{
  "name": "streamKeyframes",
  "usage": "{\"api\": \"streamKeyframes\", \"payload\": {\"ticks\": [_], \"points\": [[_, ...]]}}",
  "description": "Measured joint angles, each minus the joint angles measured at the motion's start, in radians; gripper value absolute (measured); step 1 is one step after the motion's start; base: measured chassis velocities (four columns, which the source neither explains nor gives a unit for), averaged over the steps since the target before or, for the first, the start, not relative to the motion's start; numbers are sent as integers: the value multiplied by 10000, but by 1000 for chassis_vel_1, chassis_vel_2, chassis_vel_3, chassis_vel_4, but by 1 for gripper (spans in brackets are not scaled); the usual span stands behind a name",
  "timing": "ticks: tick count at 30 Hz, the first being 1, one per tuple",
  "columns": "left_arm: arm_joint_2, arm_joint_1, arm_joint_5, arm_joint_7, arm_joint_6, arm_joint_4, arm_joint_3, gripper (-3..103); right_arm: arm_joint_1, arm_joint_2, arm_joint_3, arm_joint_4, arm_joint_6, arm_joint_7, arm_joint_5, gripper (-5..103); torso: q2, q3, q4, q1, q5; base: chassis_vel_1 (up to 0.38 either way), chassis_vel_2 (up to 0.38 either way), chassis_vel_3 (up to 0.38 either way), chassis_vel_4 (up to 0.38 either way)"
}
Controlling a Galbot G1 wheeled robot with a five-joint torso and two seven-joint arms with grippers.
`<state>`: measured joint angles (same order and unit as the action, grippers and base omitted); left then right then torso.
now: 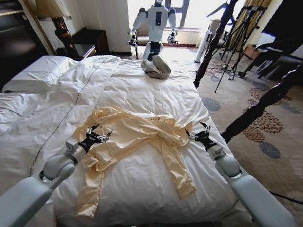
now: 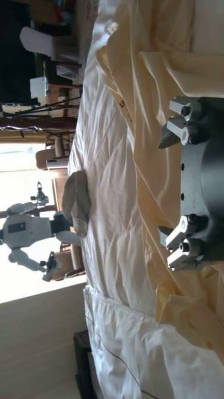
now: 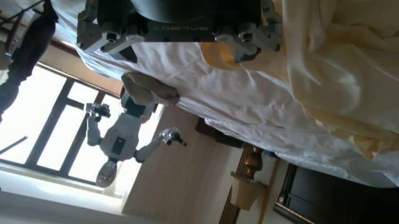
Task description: Pick up the clothes from the bed and hang them on the clothes hanger.
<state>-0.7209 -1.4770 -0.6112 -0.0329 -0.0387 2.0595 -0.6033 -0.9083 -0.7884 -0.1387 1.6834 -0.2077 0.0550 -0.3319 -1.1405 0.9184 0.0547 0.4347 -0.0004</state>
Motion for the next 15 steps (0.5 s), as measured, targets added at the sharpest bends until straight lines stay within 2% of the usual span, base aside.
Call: {"api": "streamKeyframes", "payload": {"ticks": [2,3,5,7,8,9,12,15], "points": [[-172,-272,200,-32,25,127,-161,86,132,-112,195,27,-60,92,374,100,0,0,0,0,2,0,0,0,0],[-521,-929,738,-74,163,378,-501,84,511,-347,571,-45,-174,281,1302,100,0,0,-1,-1,4,0,0,0,0],[-645,-1180,939,-80,228,480,-622,82,660,-413,719,-87,-202,304,1566,100,0,0,-3,-1,3,0,0,0,0],[-1098,-2041,1569,-88,374,1006,-921,81,1363,-651,1559,-190,-127,301,2286,100,0,-1,-12,-1,1,0,0,0,0],[-1373,-2417,1889,-94,395,1296,-927,80,1625,-732,1940,-198,-11,288,2444,100,0,-1,-15,0,0,0,0,0,0],[-1373,-2417,1889,-94,395,1296,-927,80,1625,-732,1940,-198,-11,288,2444,100,0,-1,-15,0,0,0,0,0,0],[-1995,-2863,2557,-122,499,1671,-617,76,2046,-864,2781,-300,139,536,2609,100,0,0,1,0,-1,0,0,0,0],[-2288,-2997,2738,-131,571,1768,-528,66,2371,-1034,3275,-539,143,735,2748,100,0,-1,3,-1,0,0,0,0,0]]}}
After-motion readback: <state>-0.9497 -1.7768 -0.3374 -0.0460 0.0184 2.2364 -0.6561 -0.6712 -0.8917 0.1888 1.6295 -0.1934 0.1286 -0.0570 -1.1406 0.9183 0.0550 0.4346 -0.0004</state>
